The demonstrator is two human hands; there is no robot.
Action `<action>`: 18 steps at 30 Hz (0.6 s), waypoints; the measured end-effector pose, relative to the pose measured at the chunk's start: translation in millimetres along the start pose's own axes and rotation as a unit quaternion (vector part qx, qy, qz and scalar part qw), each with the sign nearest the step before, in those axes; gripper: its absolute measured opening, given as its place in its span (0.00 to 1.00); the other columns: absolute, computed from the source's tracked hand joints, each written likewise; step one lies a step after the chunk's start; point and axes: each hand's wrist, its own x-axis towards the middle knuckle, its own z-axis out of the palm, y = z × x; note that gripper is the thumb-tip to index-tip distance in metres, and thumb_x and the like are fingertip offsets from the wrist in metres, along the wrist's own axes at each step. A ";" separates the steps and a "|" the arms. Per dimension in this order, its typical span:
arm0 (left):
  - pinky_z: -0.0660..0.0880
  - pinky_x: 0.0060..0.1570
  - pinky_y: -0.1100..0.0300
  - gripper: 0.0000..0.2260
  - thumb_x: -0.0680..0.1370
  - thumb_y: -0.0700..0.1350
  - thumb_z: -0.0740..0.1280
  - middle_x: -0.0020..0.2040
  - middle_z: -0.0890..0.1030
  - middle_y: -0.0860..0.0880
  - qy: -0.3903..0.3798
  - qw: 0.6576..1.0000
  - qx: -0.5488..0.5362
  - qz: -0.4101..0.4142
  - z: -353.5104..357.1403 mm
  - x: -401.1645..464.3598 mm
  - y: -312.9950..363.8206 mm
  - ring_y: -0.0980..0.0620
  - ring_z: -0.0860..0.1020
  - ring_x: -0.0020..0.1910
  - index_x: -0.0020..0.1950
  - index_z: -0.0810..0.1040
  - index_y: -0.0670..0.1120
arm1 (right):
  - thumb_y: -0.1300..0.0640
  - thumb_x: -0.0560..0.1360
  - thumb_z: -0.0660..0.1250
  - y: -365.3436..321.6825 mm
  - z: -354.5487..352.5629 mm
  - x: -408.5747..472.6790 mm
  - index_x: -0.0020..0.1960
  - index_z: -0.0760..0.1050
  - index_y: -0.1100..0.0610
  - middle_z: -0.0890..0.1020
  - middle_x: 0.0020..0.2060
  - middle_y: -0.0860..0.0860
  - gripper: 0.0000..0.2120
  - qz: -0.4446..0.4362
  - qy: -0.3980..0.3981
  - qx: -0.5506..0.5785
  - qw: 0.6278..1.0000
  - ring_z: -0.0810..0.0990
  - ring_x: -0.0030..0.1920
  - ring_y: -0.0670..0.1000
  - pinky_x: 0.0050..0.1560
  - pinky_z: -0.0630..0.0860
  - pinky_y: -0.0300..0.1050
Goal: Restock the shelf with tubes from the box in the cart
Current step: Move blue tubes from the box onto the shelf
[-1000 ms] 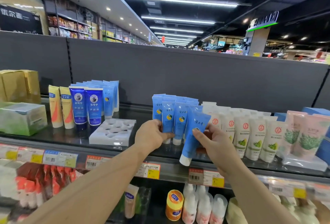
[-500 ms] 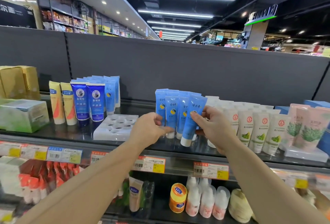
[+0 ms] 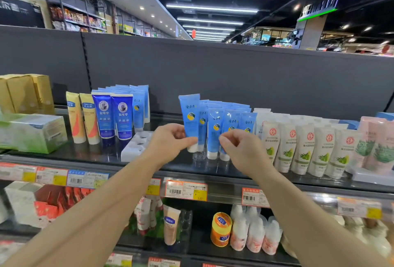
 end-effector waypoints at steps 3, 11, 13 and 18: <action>0.75 0.43 0.63 0.07 0.72 0.46 0.75 0.41 0.82 0.54 0.030 0.999 0.033 -0.011 10.1 5.8 -4.7 0.58 0.78 0.40 0.48 0.80 0.50 | 0.53 0.79 0.64 14.4 4.5 -11.2 0.51 0.80 0.53 0.81 0.40 0.44 0.07 -0.024 -0.024 -0.098 0.995 0.78 0.40 0.43 0.44 0.76 0.37; 0.78 0.52 0.54 0.13 0.72 0.52 0.74 0.46 0.82 0.56 0.017 0.989 0.147 -0.005 29.3 17.0 -11.8 0.57 0.79 0.47 0.54 0.80 0.50 | 0.54 0.79 0.62 28.4 0.5 -24.7 0.56 0.80 0.52 0.82 0.48 0.47 0.10 -0.020 -0.040 -0.158 0.986 0.78 0.48 0.44 0.52 0.78 0.43; 0.77 0.50 0.57 0.14 0.73 0.52 0.73 0.48 0.82 0.54 0.010 0.987 0.158 -0.009 31.9 17.4 -9.8 0.56 0.79 0.48 0.56 0.80 0.49 | 0.54 0.79 0.62 30.6 0.0 -25.9 0.56 0.80 0.52 0.82 0.48 0.46 0.10 -0.017 -0.043 -0.158 0.986 0.77 0.48 0.44 0.51 0.78 0.41; 0.77 0.50 0.56 0.14 0.74 0.51 0.73 0.49 0.82 0.52 -0.004 0.984 0.179 -0.020 35.9 16.9 -7.1 0.55 0.79 0.48 0.56 0.78 0.48 | 0.54 0.79 0.63 35.4 0.0 -28.2 0.56 0.80 0.51 0.80 0.45 0.43 0.09 -0.016 -0.047 -0.155 0.987 0.77 0.46 0.43 0.49 0.76 0.37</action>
